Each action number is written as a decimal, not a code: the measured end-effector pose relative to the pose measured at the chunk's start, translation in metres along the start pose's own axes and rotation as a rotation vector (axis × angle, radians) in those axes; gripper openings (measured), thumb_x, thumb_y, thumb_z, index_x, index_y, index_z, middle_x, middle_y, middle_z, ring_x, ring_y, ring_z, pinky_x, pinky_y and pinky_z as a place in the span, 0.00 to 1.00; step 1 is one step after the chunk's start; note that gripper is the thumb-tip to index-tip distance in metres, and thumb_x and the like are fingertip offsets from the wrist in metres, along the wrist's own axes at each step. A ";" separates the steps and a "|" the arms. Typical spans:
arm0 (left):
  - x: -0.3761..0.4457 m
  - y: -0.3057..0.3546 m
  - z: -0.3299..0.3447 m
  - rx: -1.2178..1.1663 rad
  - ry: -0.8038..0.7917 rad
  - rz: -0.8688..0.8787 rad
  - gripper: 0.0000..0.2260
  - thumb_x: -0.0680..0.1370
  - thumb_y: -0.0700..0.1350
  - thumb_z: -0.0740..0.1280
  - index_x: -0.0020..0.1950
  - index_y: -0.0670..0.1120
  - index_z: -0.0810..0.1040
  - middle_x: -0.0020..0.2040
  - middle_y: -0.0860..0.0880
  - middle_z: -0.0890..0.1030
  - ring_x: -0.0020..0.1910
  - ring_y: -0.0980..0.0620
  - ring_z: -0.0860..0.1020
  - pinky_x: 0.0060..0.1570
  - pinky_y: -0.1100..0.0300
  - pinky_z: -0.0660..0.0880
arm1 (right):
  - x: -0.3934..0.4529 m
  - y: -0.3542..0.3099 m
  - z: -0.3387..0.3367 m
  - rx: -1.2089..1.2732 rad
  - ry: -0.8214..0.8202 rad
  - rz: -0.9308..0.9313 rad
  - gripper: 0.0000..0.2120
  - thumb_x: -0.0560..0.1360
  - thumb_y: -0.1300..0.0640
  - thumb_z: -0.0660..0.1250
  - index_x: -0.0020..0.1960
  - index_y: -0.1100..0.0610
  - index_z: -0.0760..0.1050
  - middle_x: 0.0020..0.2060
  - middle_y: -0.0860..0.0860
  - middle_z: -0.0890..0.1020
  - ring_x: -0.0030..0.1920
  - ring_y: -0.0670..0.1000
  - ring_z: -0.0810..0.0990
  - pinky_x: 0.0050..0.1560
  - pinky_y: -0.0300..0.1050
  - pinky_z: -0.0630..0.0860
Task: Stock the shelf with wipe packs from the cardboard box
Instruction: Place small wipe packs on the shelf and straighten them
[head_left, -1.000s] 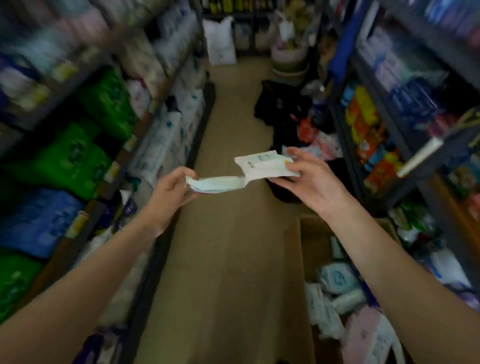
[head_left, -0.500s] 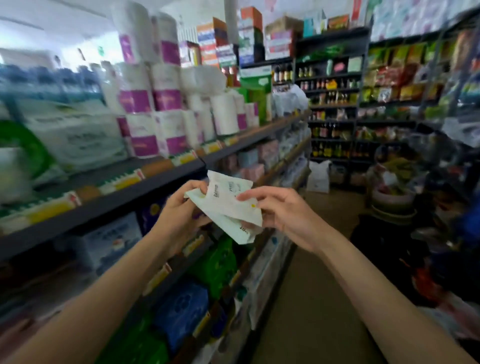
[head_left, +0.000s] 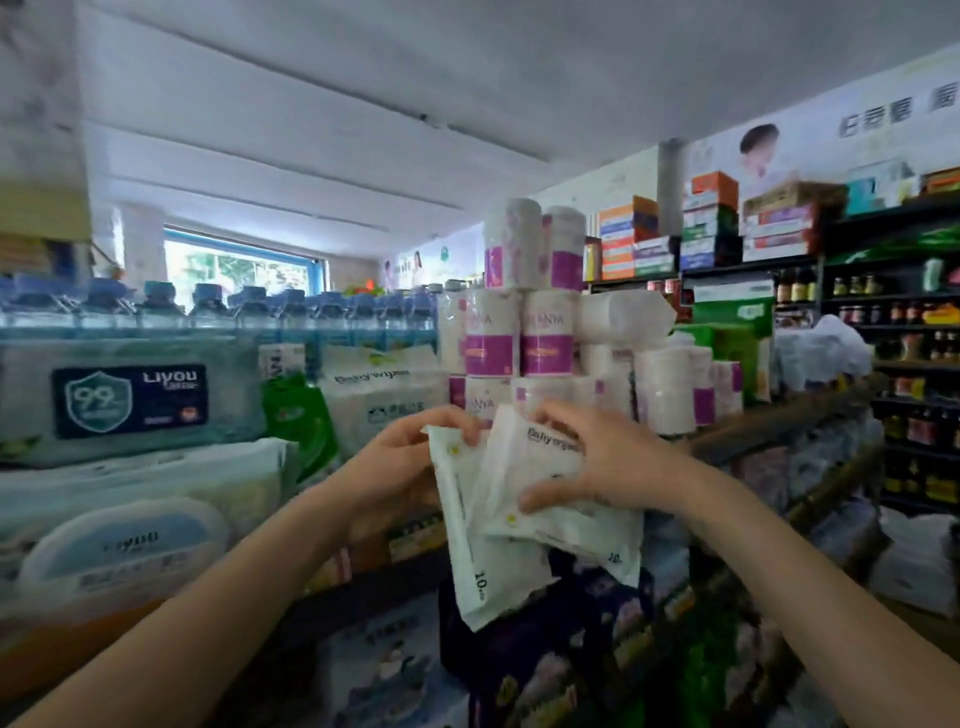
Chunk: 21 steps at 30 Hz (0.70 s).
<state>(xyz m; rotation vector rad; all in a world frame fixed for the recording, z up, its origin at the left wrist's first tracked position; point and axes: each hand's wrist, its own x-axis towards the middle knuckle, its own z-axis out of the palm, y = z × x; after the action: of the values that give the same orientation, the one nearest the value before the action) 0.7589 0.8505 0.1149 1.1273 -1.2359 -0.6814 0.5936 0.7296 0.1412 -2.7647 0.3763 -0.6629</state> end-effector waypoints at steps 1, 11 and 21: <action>0.005 0.006 -0.010 -0.001 0.059 0.028 0.16 0.77 0.34 0.59 0.33 0.48 0.78 0.42 0.45 0.81 0.34 0.50 0.79 0.29 0.61 0.78 | 0.011 0.006 -0.001 0.117 0.056 0.034 0.26 0.61 0.43 0.76 0.54 0.55 0.76 0.47 0.50 0.82 0.46 0.51 0.82 0.48 0.48 0.79; 0.049 0.064 -0.054 0.446 0.491 0.227 0.10 0.76 0.32 0.61 0.43 0.46 0.76 0.47 0.45 0.77 0.38 0.51 0.79 0.32 0.66 0.79 | 0.122 -0.010 0.030 1.341 -0.181 -0.035 0.10 0.67 0.57 0.70 0.47 0.58 0.77 0.38 0.53 0.85 0.38 0.51 0.85 0.41 0.47 0.82; 0.049 0.063 -0.087 0.995 0.422 -0.244 0.43 0.72 0.39 0.71 0.75 0.53 0.45 0.54 0.50 0.72 0.41 0.55 0.78 0.38 0.63 0.80 | 0.200 -0.009 0.087 1.122 -0.052 -0.143 0.12 0.74 0.52 0.67 0.55 0.55 0.73 0.43 0.53 0.84 0.39 0.51 0.84 0.38 0.46 0.82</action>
<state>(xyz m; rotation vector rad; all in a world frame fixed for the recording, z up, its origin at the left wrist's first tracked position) 0.8443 0.8533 0.1964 2.1332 -1.0685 0.0728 0.8084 0.6935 0.1493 -1.7268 -0.1845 -0.5722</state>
